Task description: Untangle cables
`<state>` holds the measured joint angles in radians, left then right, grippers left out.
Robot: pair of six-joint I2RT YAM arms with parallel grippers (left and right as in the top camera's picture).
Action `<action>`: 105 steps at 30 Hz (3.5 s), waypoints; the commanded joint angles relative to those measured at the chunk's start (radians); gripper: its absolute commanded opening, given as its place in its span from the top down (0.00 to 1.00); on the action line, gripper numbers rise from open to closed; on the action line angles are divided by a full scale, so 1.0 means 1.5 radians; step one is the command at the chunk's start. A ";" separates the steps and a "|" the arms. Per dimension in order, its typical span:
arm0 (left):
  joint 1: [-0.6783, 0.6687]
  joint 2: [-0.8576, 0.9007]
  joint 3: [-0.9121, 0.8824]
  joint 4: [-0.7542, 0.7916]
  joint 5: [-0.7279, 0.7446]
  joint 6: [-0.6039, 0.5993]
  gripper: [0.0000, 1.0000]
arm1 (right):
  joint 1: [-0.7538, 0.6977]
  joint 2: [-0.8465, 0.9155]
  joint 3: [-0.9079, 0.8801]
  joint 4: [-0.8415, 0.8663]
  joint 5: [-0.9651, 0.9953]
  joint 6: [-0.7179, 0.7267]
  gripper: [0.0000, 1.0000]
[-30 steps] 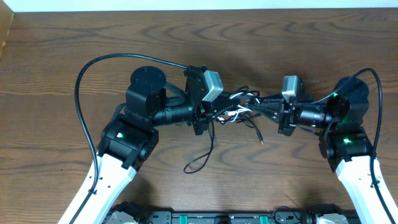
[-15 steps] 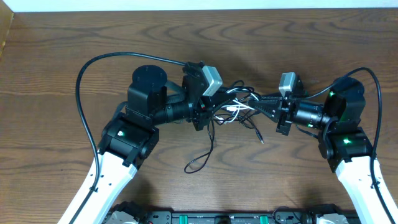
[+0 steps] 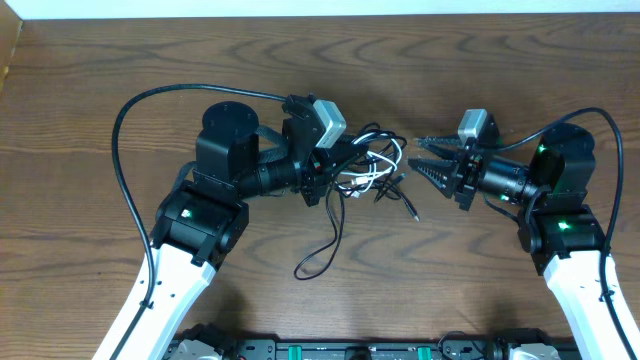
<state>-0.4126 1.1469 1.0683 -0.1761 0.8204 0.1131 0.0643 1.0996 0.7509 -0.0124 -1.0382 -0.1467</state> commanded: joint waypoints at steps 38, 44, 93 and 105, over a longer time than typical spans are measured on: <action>0.001 -0.011 0.015 0.036 0.038 -0.016 0.92 | 0.041 0.000 0.001 0.081 -0.080 -0.005 0.99; 0.001 -0.011 0.015 -0.006 -0.061 -0.014 0.93 | 0.033 0.000 0.001 0.083 -0.075 0.008 0.99; 0.001 -0.005 0.013 0.002 0.059 0.001 0.92 | 0.051 0.000 0.001 0.061 -0.045 -0.006 0.70; 0.001 -0.005 0.013 -0.001 0.056 0.002 0.92 | 0.049 0.000 0.001 0.060 -0.027 -0.005 0.99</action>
<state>-0.4129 1.1446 1.0683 -0.1818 0.8852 0.1089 0.1352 1.0996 0.7506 0.0772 -1.0966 -0.1478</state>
